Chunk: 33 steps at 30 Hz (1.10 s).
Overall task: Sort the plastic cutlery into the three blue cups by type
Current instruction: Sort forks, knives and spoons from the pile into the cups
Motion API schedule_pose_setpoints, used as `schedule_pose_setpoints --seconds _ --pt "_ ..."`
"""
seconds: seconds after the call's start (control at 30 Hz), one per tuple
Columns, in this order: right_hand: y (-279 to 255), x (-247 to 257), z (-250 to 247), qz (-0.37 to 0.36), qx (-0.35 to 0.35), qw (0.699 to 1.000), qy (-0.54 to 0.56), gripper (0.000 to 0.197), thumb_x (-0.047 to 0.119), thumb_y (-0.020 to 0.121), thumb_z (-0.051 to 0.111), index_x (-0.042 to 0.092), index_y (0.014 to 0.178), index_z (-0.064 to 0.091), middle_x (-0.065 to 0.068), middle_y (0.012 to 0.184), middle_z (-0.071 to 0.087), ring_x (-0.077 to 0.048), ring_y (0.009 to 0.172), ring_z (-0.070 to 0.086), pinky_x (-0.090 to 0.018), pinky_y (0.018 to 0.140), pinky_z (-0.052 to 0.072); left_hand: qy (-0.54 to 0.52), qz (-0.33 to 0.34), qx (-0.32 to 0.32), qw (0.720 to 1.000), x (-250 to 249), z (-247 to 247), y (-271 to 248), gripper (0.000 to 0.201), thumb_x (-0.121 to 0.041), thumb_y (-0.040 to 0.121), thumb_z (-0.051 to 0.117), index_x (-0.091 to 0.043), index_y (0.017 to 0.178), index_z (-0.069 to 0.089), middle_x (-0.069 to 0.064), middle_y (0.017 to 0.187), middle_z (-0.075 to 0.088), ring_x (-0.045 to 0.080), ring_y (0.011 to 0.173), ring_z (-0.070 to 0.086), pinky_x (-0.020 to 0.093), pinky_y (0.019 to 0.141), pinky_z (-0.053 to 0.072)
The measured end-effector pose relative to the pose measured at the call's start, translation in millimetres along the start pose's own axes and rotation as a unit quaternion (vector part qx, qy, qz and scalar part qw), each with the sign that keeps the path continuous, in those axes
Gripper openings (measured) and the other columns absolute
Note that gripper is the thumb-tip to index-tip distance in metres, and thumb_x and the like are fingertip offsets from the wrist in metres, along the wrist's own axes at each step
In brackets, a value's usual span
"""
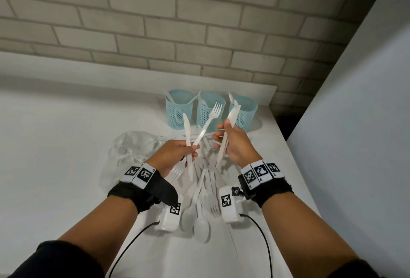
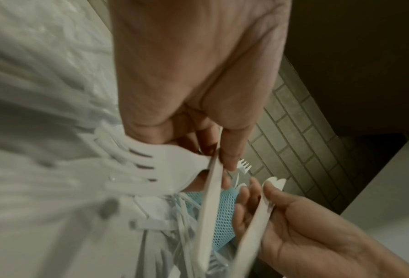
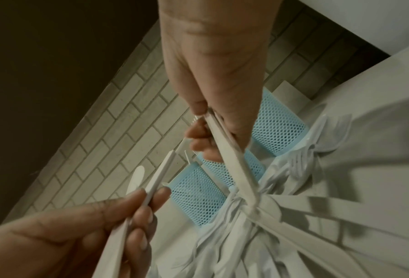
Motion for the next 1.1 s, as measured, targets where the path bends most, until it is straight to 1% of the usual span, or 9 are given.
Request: schedule_pose_setpoints --seconds 0.13,0.23,0.33,0.47,0.57,0.7,0.87,0.93,1.1 --pt "5.2 3.2 10.6 -0.024 -0.002 0.999 -0.029 0.033 0.039 0.1 0.035 0.016 0.091 0.056 -0.002 0.059 0.043 -0.012 0.051 0.044 -0.026 0.051 0.042 -0.013 0.014 -0.01 1.0 -5.6 0.1 1.2 0.009 -0.015 0.089 0.062 -0.008 0.092 0.067 0.004 0.073 0.06 0.011 0.065 0.054 0.011 0.05 0.044" --pt "15.3 7.0 18.8 -0.017 -0.021 0.998 -0.048 0.021 0.021 0.101 0.037 0.015 0.092 0.056 0.0 0.062 0.034 -0.011 0.052 0.034 -0.023 0.048 0.033 -0.017 0.021 -0.02 0.999 -8.1 -2.2 3.5 0.015 -0.016 0.09 0.061 -0.006 0.098 0.067 0.005 0.073 0.06 0.011 0.067 0.053 0.011 0.049 0.044" --pt "22.9 10.9 25.4 -0.009 0.011 0.995 -0.096 0.022 0.006 0.098 0.037 0.006 0.103 0.058 -0.002 0.066 0.046 -0.013 0.06 0.046 -0.025 0.059 0.039 -0.03 0.028 -0.034 0.999 -10.5 -6.0 6.0 0.019 -0.014 0.09 0.06 -0.002 0.103 0.067 0.005 0.072 0.059 0.011 0.064 0.051 0.008 0.044 0.041" --pt "35.6 28.1 38.3 -0.048 0.052 0.989 -0.126 0.027 0.011 0.1 0.04 0.0 0.118 0.057 -0.002 0.081 0.061 -0.013 0.08 0.058 -0.03 0.089 0.044 -0.051 0.041 -0.067 0.996 -11.9 -13.0 9.9 0.016 -0.012 0.092 0.057 -0.002 0.099 0.067 0.006 0.072 0.059 0.012 0.063 0.05 0.009 0.042 0.04" --pt "49.5 51.5 54.2 -0.09 0.07 0.993 -0.03 0.028 0.009 0.099 0.04 -0.003 0.121 0.052 -0.004 0.086 0.061 -0.012 0.082 0.06 -0.024 0.079 0.049 -0.076 0.048 -0.115 0.989 -10.0 -21.5 17.4 0.016 -0.016 0.09 0.06 -0.006 0.08 0.067 0.005 0.069 0.061 0.011 0.058 0.05 0.015 0.046 0.042" --pt "73.1 73.2 86.4 -0.168 0.075 0.982 0.036 0.015 0.006 0.098 0.042 0.006 0.101 0.057 -0.004 0.088 0.063 -0.012 0.087 0.062 -0.03 0.093 0.048 -0.102 0.06 -0.169 0.978 -11.0 -31.1 23.2 0.021 -0.016 0.091 0.059 -0.006 0.073 0.063 0.004 0.067 0.06 0.002 0.041 0.047 0.013 0.043 0.04" --pt "98.5 72.2 123.5 -0.182 0.07 0.98 0.025 0.015 0.003 0.096 0.045 0.012 0.091 0.056 -0.004 0.092 0.064 -0.017 0.093 0.062 -0.03 0.094 0.046 -0.136 0.071 -0.211 0.965 -12.0 -38.0 28.1 0.023 -0.015 0.091 0.06 -0.006 0.07 0.063 0.006 0.071 0.059 0.01 0.058 0.051 0.006 0.043 0.04" --pt "105.9 65.9 130.3 -0.166 0.063 0.984 -0.021 0.011 0.005 0.096 0.046 0.008 0.1 0.055 -0.007 0.099 0.064 -0.019 0.1 0.062 -0.032 0.096 0.045 -0.141 0.07 -0.209 0.965 -11.4 -39.8 30.4 0.022 -0.016 0.091 0.06 -0.006 0.071 0.064 0.005 0.072 0.06 0.012 0.063 0.052 0.006 0.045 0.043" --pt "118.0 52.6 128.0 -0.138 0.049 0.979 -0.145 0.032 0.011 0.096 0.049 0.002 0.127 0.046 -0.015 0.127 0.058 -0.026 0.118 0.054 -0.034 0.102 0.04 -0.153 0.062 -0.182 0.969 -8.7 -43.3 33.6 0.012 -0.014 0.091 0.058 -0.009 0.087 0.068 0.001 0.071 0.065 0.007 0.06 0.058 0.009 0.05 0.045"
Point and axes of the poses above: each hand's wrist, its own y-axis towards the middle knuckle, its own z-axis out of the palm, x = y × z, the point moved 1 cm from there along y, towards the middle knuckle
